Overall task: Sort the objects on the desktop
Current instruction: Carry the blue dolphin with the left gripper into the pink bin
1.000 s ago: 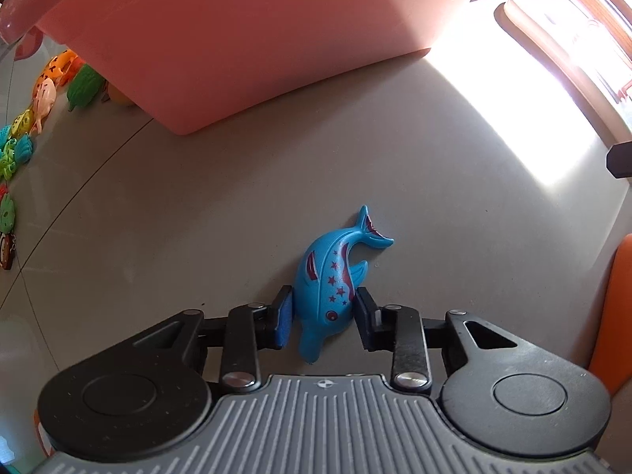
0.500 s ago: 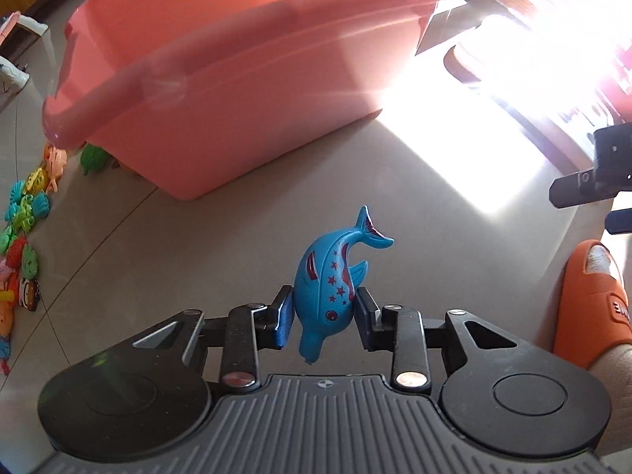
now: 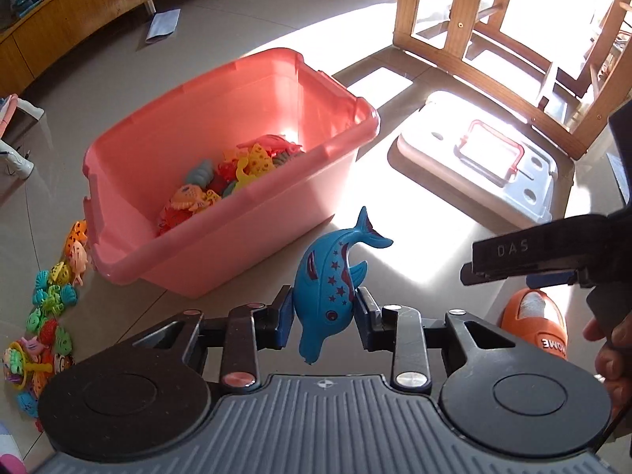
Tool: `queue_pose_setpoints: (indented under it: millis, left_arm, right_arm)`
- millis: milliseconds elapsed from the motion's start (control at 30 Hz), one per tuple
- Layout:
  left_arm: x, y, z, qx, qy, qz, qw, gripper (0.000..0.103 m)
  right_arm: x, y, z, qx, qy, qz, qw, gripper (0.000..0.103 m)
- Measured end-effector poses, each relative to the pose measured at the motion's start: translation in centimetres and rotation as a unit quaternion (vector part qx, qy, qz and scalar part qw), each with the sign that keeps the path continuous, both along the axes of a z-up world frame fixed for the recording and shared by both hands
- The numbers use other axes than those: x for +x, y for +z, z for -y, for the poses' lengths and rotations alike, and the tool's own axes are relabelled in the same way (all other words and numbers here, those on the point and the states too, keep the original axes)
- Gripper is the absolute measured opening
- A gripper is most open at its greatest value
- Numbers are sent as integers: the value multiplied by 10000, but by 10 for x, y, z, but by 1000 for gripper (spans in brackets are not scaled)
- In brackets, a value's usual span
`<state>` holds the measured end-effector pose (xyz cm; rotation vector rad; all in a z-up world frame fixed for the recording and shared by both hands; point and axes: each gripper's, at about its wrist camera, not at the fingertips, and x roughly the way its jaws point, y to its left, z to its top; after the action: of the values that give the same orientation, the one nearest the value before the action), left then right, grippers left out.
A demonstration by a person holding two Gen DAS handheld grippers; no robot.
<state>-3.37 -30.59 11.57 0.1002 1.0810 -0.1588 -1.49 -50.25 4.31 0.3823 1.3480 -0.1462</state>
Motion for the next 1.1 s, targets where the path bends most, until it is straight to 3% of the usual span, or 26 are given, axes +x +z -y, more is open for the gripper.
queue_pose_setpoints:
  millis: [267, 600, 867, 1100]
  left_arm:
    - [43, 32, -11, 136, 73, 395, 9991, 33]
    - [114, 43, -35, -54, 394, 458, 9982, 33]
    - [165, -3, -59, -166, 695, -90, 9974, 33]
    - [180, -56, -75, -214, 869, -770, 9930, 33]
  right_arm:
    - [4, -7, -4, -9, 65, -45, 10000, 72]
    - [11, -21, -8, 3, 86, -90, 9999, 72]
    - [20, -27, -9, 81, 35, -72, 9999, 72]
    - [27, -39, -13, 38, 72, -152, 9999, 72]
